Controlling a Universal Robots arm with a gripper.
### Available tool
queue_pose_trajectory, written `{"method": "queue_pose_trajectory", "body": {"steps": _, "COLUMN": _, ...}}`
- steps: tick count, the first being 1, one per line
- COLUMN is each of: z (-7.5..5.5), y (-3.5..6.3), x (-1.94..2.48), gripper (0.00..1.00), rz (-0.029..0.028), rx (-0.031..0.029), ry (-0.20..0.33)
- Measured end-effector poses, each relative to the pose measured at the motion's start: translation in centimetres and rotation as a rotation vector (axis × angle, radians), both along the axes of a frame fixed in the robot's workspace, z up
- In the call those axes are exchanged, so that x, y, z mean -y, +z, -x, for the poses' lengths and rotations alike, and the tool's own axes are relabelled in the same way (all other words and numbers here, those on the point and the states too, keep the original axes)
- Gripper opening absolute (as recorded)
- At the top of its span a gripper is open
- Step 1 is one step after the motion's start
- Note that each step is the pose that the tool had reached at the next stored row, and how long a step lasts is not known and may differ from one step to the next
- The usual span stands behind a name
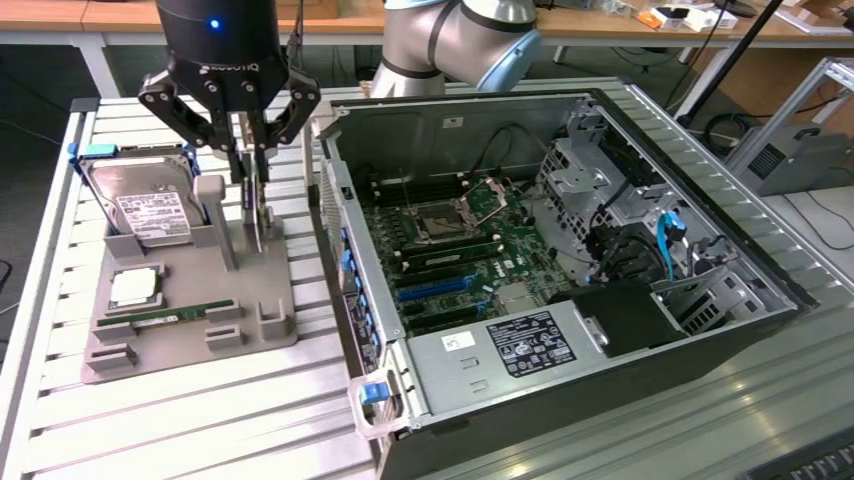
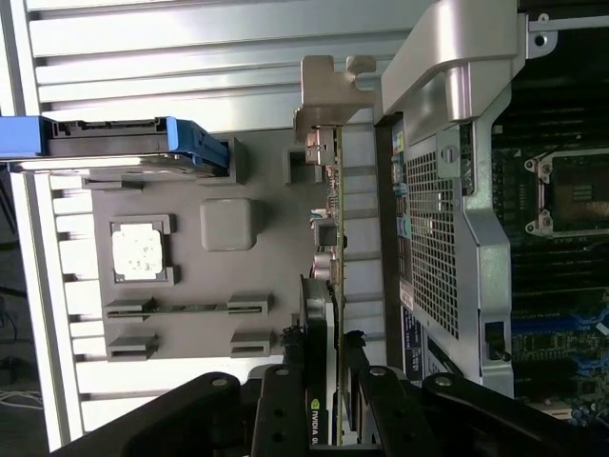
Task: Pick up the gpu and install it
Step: 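Pick up the gpu and move the gpu toward the slot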
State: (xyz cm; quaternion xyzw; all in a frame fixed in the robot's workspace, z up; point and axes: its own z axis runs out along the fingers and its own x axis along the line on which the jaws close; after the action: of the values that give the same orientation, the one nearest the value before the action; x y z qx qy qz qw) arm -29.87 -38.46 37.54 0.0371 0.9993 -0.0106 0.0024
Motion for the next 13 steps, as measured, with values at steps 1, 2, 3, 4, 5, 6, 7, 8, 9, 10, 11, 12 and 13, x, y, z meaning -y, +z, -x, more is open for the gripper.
{"method": "queue_pose_trajectory", "body": {"steps": 1, "z": 0.00, "y": 0.02, "x": 0.00, "gripper": 0.27, "rz": 0.0000, "rx": 0.0000, "ry": 0.000}}
{"method": "queue_pose_trajectory", "body": {"steps": 2, "z": 0.00, "y": 0.05, "x": 0.00, "gripper": 0.27, "rz": 0.0000, "rx": 0.0000, "ry": 0.000}}
{"method": "queue_pose_trajectory", "body": {"steps": 3, "z": 0.00, "y": 0.07, "x": 0.00, "gripper": 0.27, "rz": 0.0000, "rx": 0.0000, "ry": 0.000}}
{"method": "queue_pose_trajectory", "body": {"steps": 4, "z": 0.00, "y": 0.08, "x": 0.00, "gripper": 0.27, "rz": 0.0000, "rx": 0.0000, "ry": 0.000}}
{"method": "queue_pose_trajectory", "body": {"steps": 5, "z": 0.00, "y": 0.09, "x": 0.00, "gripper": 0.27, "rz": 0.0000, "rx": 0.0000, "ry": 0.000}}
{"method": "queue_pose_trajectory", "body": {"steps": 6, "z": 0.00, "y": 0.11, "x": 0.00, "gripper": 0.27, "rz": 0.0000, "rx": -0.0001, "ry": 0.000}}
{"method": "queue_pose_trajectory", "body": {"steps": 7, "z": 0.00, "y": 0.12, "x": 0.00, "gripper": 0.27, "rz": 0.0000, "rx": 0.0000, "ry": 0.000}}
{"method": "queue_pose_trajectory", "body": {"steps": 8, "z": 0.00, "y": 0.13, "x": 0.00, "gripper": 0.27, "rz": -0.0001, "rx": 0.0000, "ry": 0.000}}
{"method": "queue_pose_trajectory", "body": {"steps": 9, "z": 0.00, "y": 0.16, "x": 0.00, "gripper": 0.27, "rz": -0.0001, "rx": 0.0000, "ry": 0.000}}
{"method": "queue_pose_trajectory", "body": {"steps": 10, "z": 0.00, "y": 0.17, "x": 0.00, "gripper": 0.27, "rz": -0.0001, "rx": 0.0000, "ry": 0.000}}
{"method": "queue_pose_trajectory", "body": {"steps": 11, "z": 0.00, "y": 0.18, "x": 0.00, "gripper": 0.27, "rz": -0.0001, "rx": 0.0000, "ry": 0.000}}
{"method": "queue_pose_trajectory", "body": {"steps": 12, "z": 0.00, "y": 0.19, "x": 0.00, "gripper": 0.27, "rz": -0.0001, "rx": 0.0000, "ry": 0.000}}
{"method": "queue_pose_trajectory", "body": {"steps": 13, "z": 0.00, "y": 0.20, "x": 0.00, "gripper": 0.27, "rz": -0.0001, "rx": 0.0000, "ry": 0.000}}
